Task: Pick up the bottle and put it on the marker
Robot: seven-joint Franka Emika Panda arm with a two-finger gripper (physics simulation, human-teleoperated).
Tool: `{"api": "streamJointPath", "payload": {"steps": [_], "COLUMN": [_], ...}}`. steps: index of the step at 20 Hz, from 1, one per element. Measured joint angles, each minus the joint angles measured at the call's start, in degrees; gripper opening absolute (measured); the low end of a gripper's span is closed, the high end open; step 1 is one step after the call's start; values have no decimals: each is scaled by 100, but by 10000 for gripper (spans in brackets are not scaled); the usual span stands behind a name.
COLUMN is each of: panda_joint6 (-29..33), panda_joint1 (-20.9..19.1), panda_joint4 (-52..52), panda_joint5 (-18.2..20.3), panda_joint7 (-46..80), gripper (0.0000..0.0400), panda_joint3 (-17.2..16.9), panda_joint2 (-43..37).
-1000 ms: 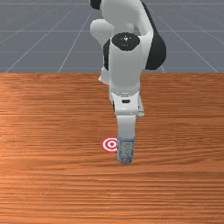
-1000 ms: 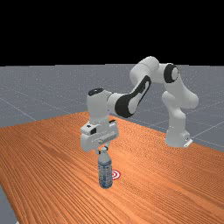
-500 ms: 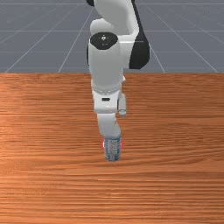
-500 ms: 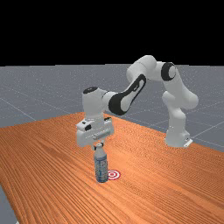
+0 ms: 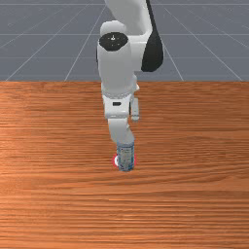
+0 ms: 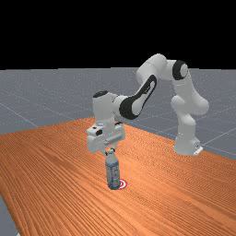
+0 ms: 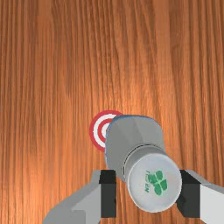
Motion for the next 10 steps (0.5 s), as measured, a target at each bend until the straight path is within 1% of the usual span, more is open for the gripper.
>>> {"api": "streamJointPath", "payload": {"steps": [4, 9, 10], "panda_joint6": [124, 270, 175], "panda_joint1": [-38, 13, 10], "panda_joint4": [-384, -628, -577], "panda_joint5": [71, -48, -63], "panda_joint7": [-63, 41, 2], "gripper": [177, 177, 176], "panda_joint3": [23, -29, -24], "panda_joint2": [-234, -384, -363]}}
